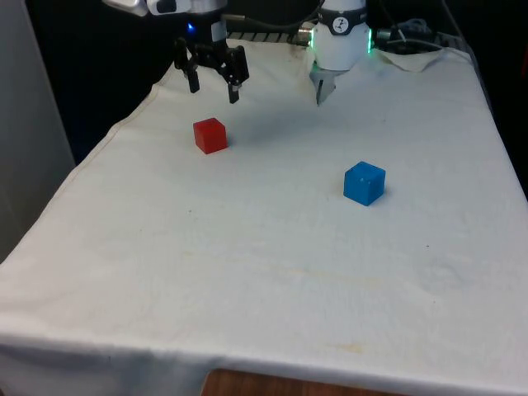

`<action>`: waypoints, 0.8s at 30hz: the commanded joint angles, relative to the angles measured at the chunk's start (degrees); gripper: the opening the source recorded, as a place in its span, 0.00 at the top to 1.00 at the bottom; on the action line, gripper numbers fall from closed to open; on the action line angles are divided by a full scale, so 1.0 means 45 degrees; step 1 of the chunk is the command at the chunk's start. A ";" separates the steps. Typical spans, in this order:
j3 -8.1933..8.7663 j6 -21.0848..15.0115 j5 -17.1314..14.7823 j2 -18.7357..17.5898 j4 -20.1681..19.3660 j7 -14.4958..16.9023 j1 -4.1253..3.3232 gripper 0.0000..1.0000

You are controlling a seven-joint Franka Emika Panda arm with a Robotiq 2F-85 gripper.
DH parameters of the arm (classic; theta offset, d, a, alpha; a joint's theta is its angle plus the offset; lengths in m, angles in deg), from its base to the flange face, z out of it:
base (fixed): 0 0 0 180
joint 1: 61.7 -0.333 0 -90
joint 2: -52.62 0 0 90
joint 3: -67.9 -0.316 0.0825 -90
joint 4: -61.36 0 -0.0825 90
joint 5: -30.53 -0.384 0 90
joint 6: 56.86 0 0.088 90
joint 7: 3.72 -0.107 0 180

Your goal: Stack the two cubes.

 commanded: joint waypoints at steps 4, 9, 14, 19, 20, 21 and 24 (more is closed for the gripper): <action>0.0013 0.0013 -0.0051 -0.0013 0.0000 -0.0318 0.0000 0.00; 0.0013 0.0013 -0.0051 -0.0013 0.0000 -0.0879 0.0000 0.00; 0.0013 0.0013 -0.0051 -0.0013 0.0000 -0.1248 0.0000 0.00; 0.0013 0.0000 -0.0051 0.0000 0.0000 -0.1821 0.0000 0.00; 0.0000 0.0000 0.0000 0.0000 0.0000 -0.1744 0.0000 0.00; 0.0013 0.0000 -0.0051 0.0000 0.0000 -0.1910 0.0000 0.00; 0.0013 0.0000 -0.0051 0.0000 0.0000 -0.2177 0.0000 0.00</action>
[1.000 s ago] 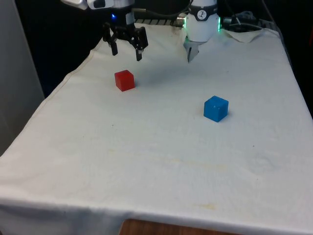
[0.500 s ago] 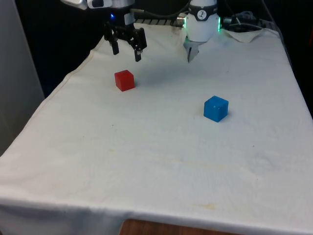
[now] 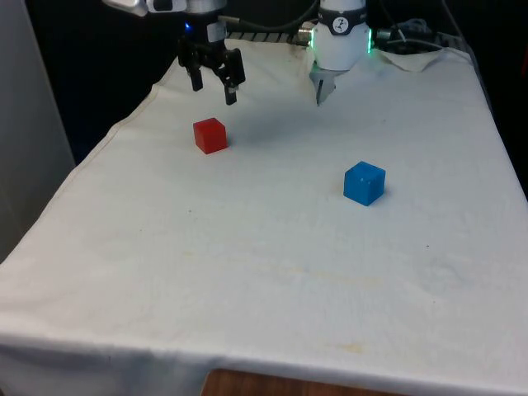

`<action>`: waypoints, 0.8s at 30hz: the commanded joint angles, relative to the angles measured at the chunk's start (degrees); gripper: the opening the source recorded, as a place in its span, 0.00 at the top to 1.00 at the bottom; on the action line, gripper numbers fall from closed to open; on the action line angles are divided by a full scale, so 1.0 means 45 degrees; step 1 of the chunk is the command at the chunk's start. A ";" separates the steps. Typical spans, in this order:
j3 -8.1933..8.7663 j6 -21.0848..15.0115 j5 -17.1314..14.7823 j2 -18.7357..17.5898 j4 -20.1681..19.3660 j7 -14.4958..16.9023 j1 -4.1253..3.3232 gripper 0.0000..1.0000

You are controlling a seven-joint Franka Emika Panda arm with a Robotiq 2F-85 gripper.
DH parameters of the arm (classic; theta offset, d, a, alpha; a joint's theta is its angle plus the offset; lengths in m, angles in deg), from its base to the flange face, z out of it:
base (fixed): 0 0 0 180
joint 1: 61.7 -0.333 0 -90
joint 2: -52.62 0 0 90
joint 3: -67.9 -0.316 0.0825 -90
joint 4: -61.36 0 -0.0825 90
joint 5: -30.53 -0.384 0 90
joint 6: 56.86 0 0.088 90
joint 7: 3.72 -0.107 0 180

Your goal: Stack the two cubes.

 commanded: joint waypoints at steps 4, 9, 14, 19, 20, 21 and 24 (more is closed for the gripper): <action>0.0013 0.0000 -0.0051 0.0000 0.0000 -0.0433 0.0000 0.00; 0.0013 -0.0013 -0.0064 0.0000 0.0000 -0.0879 0.0000 0.00; 0.0000 0.0000 0.0000 0.0000 0.0000 -0.1222 0.0000 0.00; 0.0013 -0.0013 -0.0064 0.0000 0.0000 -0.1821 0.0000 0.00; 0.0013 -0.0013 -0.0064 0.0000 0.0000 -0.1923 0.0000 0.00; 0.0013 -0.0013 -0.0051 0.0000 0.0000 -0.2012 0.0000 0.00; 0.0013 -0.0013 -0.0064 0.0000 0.0000 -0.2292 0.0000 0.00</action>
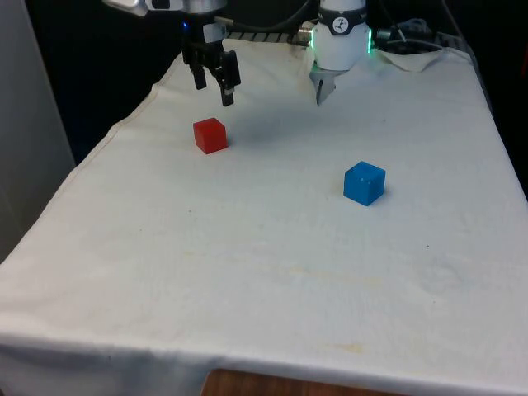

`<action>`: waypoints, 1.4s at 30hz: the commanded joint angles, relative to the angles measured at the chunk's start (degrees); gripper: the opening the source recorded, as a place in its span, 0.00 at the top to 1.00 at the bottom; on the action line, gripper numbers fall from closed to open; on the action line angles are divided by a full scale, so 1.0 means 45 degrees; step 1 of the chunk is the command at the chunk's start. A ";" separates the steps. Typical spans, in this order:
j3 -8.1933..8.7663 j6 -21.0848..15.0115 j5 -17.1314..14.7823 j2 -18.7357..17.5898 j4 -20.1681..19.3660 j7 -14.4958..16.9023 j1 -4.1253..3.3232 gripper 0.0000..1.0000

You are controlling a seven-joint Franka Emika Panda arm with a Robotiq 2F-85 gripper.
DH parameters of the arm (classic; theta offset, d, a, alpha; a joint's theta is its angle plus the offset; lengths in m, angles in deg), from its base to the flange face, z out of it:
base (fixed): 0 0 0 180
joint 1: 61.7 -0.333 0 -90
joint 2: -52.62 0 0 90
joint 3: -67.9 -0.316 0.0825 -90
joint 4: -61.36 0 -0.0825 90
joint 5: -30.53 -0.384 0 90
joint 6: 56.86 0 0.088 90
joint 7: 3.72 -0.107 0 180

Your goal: Stack the two cubes.

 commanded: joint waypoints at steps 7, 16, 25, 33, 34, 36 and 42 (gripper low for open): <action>0.0013 -0.0013 -0.0064 0.0000 0.0000 -0.0726 0.0000 0.00; 0.0013 -0.0051 -0.0064 0.0000 -0.0025 -0.1451 0.0013 0.00; -0.0076 -0.0344 -0.0293 -0.0293 -0.0127 -0.1350 0.0038 0.00; -0.0115 -0.0955 -0.0573 -0.1057 -0.0140 -0.1222 -0.0025 0.00; -0.0255 -0.1235 -0.0879 -0.1095 -0.0216 -0.1044 0.0025 0.00; -0.0318 -0.1464 -0.0993 -0.1261 -0.0255 -0.1006 0.0000 0.00; -0.0509 -0.1897 -0.1057 -0.1426 -0.0382 -0.0955 0.0013 0.00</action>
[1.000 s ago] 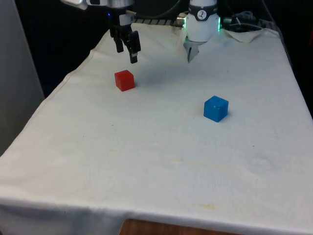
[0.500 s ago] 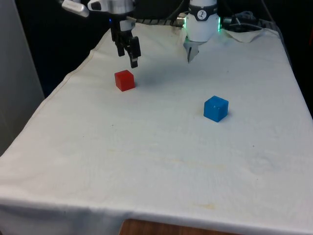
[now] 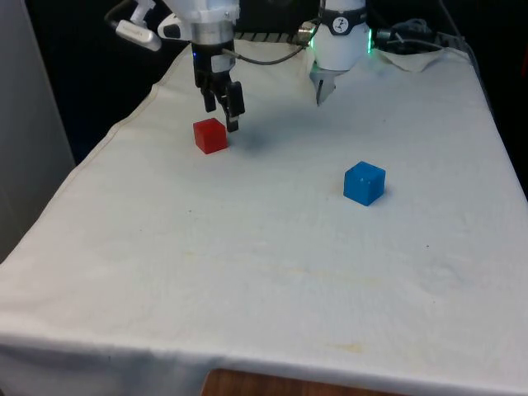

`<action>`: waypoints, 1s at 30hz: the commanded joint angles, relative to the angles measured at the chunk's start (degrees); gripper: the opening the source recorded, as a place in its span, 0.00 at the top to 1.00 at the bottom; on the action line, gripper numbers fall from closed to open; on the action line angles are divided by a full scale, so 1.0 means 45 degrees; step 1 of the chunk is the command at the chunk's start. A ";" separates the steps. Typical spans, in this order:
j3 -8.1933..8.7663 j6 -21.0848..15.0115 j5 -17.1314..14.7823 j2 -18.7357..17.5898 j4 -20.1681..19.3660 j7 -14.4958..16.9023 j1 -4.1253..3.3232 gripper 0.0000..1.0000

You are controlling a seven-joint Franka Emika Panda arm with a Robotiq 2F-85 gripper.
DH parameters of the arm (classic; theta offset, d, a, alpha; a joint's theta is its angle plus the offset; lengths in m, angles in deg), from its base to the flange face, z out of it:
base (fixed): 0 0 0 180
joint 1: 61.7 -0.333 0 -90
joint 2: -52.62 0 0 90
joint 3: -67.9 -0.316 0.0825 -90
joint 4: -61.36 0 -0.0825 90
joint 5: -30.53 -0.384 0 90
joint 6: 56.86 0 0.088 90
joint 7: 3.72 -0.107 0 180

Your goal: Stack the two cubes.

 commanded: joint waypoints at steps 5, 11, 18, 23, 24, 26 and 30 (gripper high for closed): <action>-0.0331 -0.0815 -0.0331 -0.0204 -0.0242 0.0458 0.0140 0.00; -0.0267 -0.0904 -0.0229 -0.0344 -0.0216 0.0497 0.0115 0.00; 0.0115 -0.0828 -0.0025 -0.0509 -0.0127 0.0637 0.0089 0.00; 0.0089 -0.0777 -0.0331 -0.0738 0.0089 0.1197 0.0357 0.00; 0.0102 -0.0815 -0.0357 -0.0789 0.0102 0.1235 0.0357 0.00; 0.0115 -0.0879 -0.0433 -0.0904 0.0153 0.1299 0.0357 0.00; 0.0102 -0.1006 -0.0713 -0.1133 0.0242 0.1553 0.0407 0.00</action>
